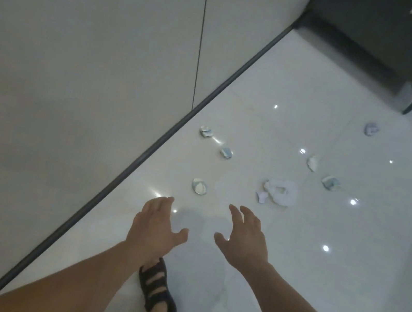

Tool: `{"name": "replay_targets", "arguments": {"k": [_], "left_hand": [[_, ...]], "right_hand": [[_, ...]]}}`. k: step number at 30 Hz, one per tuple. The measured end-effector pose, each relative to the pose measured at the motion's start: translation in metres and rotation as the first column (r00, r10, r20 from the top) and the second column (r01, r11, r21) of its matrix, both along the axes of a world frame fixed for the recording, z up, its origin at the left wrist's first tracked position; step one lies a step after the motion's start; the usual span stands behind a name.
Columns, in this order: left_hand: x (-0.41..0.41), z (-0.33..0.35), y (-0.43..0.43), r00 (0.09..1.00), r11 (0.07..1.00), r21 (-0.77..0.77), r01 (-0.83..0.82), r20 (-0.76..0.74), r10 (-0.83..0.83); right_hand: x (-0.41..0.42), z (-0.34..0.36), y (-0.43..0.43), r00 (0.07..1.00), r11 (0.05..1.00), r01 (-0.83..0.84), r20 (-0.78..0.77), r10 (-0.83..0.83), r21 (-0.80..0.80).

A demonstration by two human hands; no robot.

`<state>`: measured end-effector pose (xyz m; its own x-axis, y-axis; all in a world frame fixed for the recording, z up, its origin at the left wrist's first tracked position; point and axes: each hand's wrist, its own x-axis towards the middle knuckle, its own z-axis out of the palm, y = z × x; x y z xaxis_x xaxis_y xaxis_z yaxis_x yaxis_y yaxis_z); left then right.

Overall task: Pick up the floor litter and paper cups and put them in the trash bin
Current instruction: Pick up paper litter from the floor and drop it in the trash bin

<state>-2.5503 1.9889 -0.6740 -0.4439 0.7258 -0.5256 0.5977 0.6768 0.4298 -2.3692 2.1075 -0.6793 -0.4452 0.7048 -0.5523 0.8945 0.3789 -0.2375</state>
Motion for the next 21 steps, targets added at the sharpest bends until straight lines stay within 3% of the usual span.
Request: {"name": "replay_targets", "arguments": {"k": [4,9,16,21], "left_hand": [[-0.003,-0.014,0.058,0.998,0.997,-0.051,0.057,0.015,-0.056],[0.027,-0.032,0.125,0.993,0.992,-0.055,0.111,0.039,-0.109],[0.095,-0.072,0.23,0.992,0.992,-0.089,0.095,0.09,-0.087],[0.146,-0.116,0.303,0.992,0.992,-0.113,0.057,0.116,-0.044]], "right_hand": [[0.016,-0.016,0.044,0.99,0.99,0.138,0.014,-0.138,-0.03],[0.061,-0.044,0.103,0.978,0.978,0.198,0.082,-0.193,-0.06],[0.126,-0.101,0.208,0.987,0.986,0.13,0.112,-0.119,-0.104],[0.173,-0.155,0.285,0.984,0.995,-0.003,0.176,0.021,-0.102]]}}
